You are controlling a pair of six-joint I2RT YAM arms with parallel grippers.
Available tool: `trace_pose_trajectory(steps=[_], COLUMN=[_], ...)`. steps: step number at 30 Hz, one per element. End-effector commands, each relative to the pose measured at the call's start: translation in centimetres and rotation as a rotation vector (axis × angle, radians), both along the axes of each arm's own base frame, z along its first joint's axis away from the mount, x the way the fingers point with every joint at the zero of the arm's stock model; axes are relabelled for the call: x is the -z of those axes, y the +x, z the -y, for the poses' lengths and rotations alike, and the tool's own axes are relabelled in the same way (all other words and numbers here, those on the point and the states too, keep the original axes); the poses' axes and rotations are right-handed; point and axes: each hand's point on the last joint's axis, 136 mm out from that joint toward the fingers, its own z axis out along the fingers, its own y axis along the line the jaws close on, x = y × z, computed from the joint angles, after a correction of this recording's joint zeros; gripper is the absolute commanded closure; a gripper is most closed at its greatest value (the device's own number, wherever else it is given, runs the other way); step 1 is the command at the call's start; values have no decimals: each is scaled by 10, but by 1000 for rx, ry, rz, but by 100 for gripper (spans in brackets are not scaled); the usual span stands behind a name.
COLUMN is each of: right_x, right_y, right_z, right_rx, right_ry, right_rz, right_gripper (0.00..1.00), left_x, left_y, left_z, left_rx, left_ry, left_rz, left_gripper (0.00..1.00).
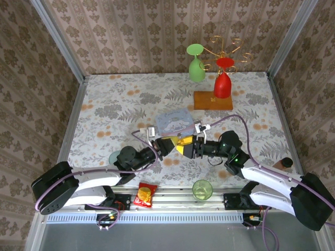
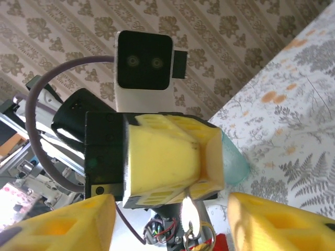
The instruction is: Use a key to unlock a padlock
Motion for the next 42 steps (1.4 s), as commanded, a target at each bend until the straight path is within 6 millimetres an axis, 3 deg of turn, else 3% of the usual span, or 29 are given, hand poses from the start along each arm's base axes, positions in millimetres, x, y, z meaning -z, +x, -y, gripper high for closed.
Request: trace_pose_trajectory(steps=[1, 4, 10, 22, 41, 42], right_x=[-17, -14, -14, -12, -5, -4], right_y=[-5, -5, -5, -4, -2, -2], right_z=[0, 2, 1, 1, 5, 5], right_rx=[-12, -4, -8, -1, 37, 35], right_ry=[64, 62, 63, 61, 37, 29], right_rz=[41, 39, 39, 46, 55, 54], right_gripper=[54, 63, 67, 88, 100, 100], left_x=[-32, -31, -32, -27, -21, -20], left_y=[0, 0, 0, 0, 3, 3], left_z=[-4, -5, -6, -3, -3, -3], left_rx=[-27, -29, -35, -31, -44, -42], left_ry=[-83, -82, -88, -79, -71, -66], left_rz=[67, 62, 58, 44, 26, 27], left_gripper=[100, 100, 100, 100, 100, 92])
